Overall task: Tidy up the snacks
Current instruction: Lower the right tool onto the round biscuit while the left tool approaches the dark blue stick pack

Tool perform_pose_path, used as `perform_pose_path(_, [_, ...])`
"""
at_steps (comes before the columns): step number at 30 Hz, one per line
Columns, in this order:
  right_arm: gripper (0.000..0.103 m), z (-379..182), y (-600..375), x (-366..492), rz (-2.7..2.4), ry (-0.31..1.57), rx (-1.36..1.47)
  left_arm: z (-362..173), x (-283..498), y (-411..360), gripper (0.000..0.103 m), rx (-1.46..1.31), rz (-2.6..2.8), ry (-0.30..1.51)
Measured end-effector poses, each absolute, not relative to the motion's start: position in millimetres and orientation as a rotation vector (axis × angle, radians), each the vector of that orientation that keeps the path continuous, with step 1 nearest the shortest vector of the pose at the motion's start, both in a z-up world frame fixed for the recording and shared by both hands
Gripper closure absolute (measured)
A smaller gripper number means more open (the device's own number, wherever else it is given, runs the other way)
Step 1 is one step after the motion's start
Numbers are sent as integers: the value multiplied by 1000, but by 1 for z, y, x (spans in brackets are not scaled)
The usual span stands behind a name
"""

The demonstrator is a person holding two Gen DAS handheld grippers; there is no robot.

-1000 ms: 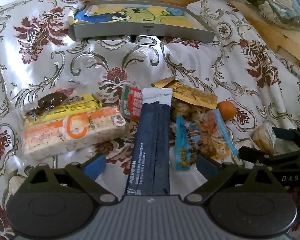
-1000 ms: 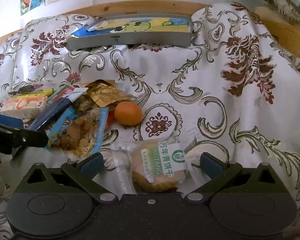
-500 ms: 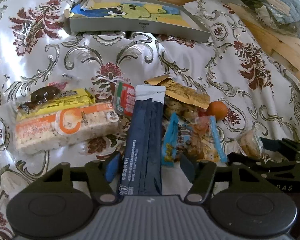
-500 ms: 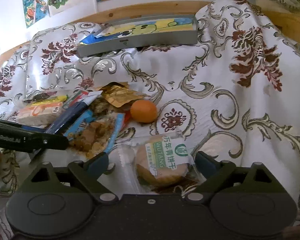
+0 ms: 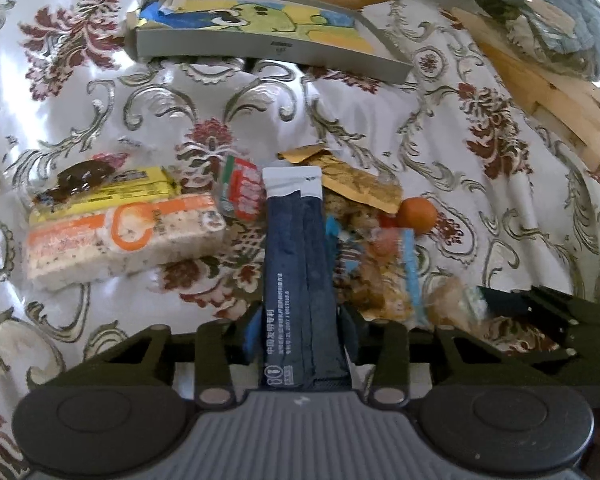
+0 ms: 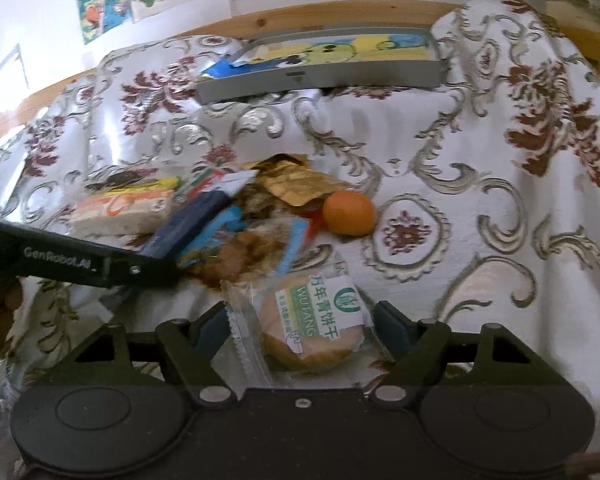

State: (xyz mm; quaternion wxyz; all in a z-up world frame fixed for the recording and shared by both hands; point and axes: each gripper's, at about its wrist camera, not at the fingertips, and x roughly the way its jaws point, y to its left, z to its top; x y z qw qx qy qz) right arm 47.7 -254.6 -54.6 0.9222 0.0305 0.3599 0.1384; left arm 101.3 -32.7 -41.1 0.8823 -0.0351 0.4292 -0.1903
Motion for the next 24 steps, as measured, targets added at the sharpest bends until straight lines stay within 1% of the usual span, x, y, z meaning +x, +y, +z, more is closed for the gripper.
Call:
perform_pose_path(5, [19, -56, -243, 46, 311, 739, -3, -45, 110, -37, 57, -46, -399, 891])
perform_pose_path(7, [18, -57, -242, 45, 314, 741, -11, -46, 114, -36, 52, -63, -404, 894])
perform_pose_path(10, [18, -58, -240, 45, 314, 742, -30, -47, 115, -33, 53, -84, -404, 898])
perform_pose_path(11, [19, -59, -240, 44, 312, 740, -38, -47, 114, -33, 54, -79, -403, 900])
perform_pose_path(12, [21, -59, -239, 43, 308, 739, -44, -47, 113, -33, 58, -72, -396, 901])
perform_pose_path(13, [26, -59, -239, 43, 299, 737, -53, -47, 113, -33, 60, -72, -394, 904])
perform_pose_path(15, [29, -59, -239, 41, 290, 732, -59, -45, 111, -31, 62, -88, -389, 913])
perform_pose_path(20, [42, -55, -240, 38, 274, 726, -57, -40, 104, -26, 66, -148, -398, 939])
perform_pose_path(23, [47, -52, -239, 34, 269, 720, -53, -36, 96, -27, 68, -167, -410, 961])
perform_pose_path(24, [47, -51, -239, 33, 271, 720, -54, -35, 93, -27, 69, -172, -419, 964])
